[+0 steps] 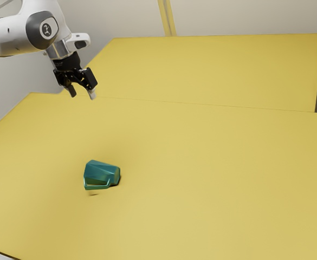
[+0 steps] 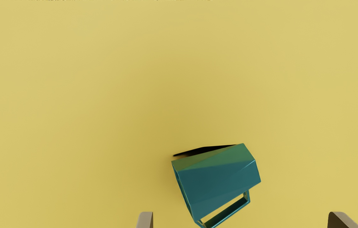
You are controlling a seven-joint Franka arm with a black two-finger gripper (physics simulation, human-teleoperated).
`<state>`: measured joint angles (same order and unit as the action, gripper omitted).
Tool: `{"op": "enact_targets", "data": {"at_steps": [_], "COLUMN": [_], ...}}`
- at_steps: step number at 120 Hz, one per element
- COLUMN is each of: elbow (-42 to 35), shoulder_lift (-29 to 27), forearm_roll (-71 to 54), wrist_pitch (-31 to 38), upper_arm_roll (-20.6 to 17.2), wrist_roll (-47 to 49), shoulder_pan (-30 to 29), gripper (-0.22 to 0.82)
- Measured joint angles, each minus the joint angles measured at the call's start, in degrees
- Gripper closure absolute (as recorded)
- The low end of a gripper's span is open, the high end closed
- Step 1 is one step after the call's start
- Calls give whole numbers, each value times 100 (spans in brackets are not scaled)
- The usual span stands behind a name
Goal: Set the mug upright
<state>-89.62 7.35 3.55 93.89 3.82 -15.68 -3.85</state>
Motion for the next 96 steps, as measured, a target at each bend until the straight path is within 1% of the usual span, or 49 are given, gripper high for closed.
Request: {"op": "enact_targets", "data": {"at_steps": [55, 63, 73, 81, 91, 96], "elbow": [-86, -299, -710, -955, -1243, -1373], "shoulder_lift": [-84, -177, -257, -310, -329, -333], "forearm_roll": [59, 310, 941, 1377, 1845, 2043], "wrist_pitch": [6, -13, -30, -39, -38, -26], "upper_arm_roll": [47, 215, 643, 895, 1167, 1242], "wrist_roll": [-161, -195, -303, -412, -551, -614], "shoulder_pan": [9, -28, -166, -348, -461, -500], "gripper": [0, 0, 0, 0, 0, 0]}}
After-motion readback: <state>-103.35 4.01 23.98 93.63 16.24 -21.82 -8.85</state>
